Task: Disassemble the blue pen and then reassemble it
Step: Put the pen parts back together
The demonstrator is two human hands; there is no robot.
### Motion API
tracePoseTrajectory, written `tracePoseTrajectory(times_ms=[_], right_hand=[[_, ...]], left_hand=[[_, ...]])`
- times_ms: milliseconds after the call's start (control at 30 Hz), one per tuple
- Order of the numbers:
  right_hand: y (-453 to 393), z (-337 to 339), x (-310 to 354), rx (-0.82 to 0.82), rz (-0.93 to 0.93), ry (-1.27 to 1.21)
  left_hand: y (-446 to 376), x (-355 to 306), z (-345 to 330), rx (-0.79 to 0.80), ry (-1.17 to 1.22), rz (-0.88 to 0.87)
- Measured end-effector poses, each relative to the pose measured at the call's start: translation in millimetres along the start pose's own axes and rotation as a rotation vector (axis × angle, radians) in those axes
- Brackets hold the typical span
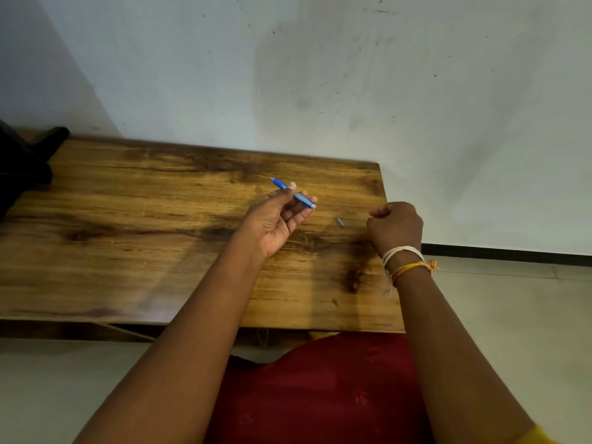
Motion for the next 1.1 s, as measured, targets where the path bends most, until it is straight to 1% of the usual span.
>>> tracePoseTrajectory(times_ms=[233,600,700,767,833,933,1000,1033,1100], right_hand=[[-10.5,2.9,-21.7,0.038,-0.064,0.099],[-10.8,4.9,-25.6,0.042,-0.036,0.208],[-10.1,1.5,-26.5,0.064,-0.031,0.249],[-8.6,-2.2,-24.6,0.091,-0.034,0.227],[-5.9,-8.1,-20.2,0.146,-0.077,0.07],[8.9,-27.5,-4.7,0.334,-0.182,-0.39],[19.8,-40.4,11.5,0.458,-0.18,-0.632],[23.3,-44.0,17.7,0.491,-0.167,-0.705],[26.7,-47.7,25.6,0.519,-0.137,-0.766]], left_hand=[[-3.1,14.7,-6.9,-0.012,0.012,0.021],[-2.6,27.5,-11.3,-0.027,0.029,0.048],[-2.9,26.7,-10.6,-0.033,0.033,0.042],[-3.2,25.9,-10.4,-0.031,0.034,0.036],[-3.7,24.9,-8.7,-0.035,0.034,0.03],[-5.7,22.3,-3.8,-0.059,0.045,0.011],[-7.5,20.2,0.0,-0.083,0.051,-0.004],[-8.2,18.8,1.8,-0.094,0.05,-0.012],[-8.7,15.3,5.5,-0.11,0.057,-0.029]])
Point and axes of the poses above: each hand's wrist, its own y-axis away from the middle knuckle, its own z-axis out of the back of the hand, x = y × z, the point moved 9 cm from there along -y, towards the middle knuckle, and after that the axes turned 5 degrees about -z, right-handed, at the moved point
